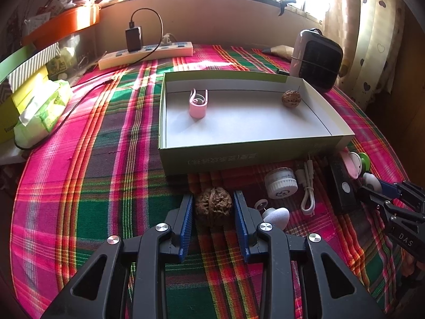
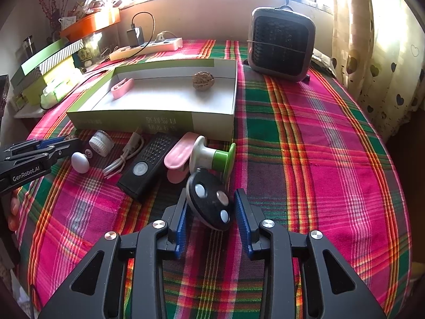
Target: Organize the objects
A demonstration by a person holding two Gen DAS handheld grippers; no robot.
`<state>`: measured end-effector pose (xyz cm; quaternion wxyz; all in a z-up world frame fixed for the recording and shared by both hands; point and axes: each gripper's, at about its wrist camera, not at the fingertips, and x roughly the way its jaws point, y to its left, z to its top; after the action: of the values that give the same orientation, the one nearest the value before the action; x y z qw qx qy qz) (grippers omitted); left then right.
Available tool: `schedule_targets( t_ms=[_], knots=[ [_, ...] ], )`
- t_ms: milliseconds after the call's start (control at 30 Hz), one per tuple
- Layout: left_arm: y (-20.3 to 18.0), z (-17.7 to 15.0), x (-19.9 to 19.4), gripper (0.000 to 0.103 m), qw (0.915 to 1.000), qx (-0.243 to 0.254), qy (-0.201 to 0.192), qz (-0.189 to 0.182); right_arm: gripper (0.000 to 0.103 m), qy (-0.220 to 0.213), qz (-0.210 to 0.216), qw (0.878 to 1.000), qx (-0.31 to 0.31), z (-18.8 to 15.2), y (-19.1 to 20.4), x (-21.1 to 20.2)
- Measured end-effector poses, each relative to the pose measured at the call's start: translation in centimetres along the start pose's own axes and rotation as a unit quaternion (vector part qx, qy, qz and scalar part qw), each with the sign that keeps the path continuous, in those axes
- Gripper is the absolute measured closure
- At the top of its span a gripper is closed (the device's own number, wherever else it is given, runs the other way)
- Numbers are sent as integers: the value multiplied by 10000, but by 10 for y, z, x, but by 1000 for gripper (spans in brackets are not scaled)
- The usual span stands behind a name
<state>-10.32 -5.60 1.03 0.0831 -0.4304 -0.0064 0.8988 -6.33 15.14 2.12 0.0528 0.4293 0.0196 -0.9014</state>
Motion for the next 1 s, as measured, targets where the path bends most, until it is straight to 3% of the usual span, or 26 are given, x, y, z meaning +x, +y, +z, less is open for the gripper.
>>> schedule_targets(
  t_ms=[1000],
  knots=[
    [-4, -1, -4, 75, 10000, 28, -65, -17, 74, -195, 105, 9998, 19, -1, 0, -6]
  ],
)
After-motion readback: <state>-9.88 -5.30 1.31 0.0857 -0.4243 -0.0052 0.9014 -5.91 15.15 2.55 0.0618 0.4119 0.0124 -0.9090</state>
